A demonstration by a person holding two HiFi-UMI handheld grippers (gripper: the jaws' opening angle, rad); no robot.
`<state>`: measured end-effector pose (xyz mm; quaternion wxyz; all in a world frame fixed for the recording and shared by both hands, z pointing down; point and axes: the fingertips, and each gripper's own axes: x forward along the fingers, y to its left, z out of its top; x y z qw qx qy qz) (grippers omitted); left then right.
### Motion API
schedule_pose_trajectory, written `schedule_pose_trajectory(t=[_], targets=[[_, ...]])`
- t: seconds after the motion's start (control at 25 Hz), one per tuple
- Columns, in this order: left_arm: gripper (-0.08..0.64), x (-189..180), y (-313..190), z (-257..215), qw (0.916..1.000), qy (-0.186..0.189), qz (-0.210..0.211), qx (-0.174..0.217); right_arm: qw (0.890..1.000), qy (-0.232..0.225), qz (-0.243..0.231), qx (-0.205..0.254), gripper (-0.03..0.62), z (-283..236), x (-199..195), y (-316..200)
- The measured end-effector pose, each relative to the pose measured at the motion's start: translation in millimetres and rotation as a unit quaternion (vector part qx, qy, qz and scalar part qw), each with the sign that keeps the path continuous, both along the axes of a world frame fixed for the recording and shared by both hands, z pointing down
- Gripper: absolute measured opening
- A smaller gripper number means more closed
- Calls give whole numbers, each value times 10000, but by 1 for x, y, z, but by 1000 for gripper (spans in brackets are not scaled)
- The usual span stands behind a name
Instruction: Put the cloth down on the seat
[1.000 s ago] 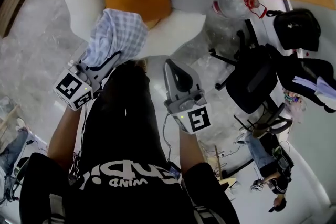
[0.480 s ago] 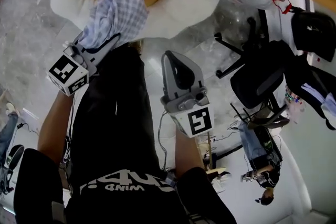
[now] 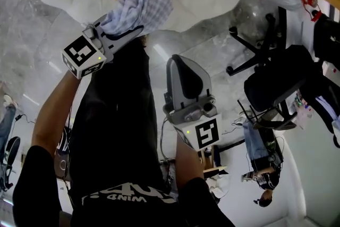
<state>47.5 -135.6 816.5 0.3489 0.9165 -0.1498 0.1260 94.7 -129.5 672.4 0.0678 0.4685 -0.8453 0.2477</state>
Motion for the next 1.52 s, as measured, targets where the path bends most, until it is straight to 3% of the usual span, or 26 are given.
schedule_pose_trajectory(t=[0.32,0.6,1.0,1.28,1.52], targets=[[72,31,-1,68,9993,108,276,-209,9994,24,-160,-317,21,32,-7,11],[72,31,-4,124,9978,-302,313,-491,9989,2,-268,-393,21,43,-17,11],[74,-20,-6,167,9904,-908,-281,-1001,9984,-89,-296,-468,21,47,-25,16],[75,-68,-11,200,9750,-1565,-788,-1367,9981,-122,-308,-514,21,48,-32,18],[91,-80,-11,213,9665,-1953,-792,-1462,9978,-151,-345,-545,21,50,-39,21]])
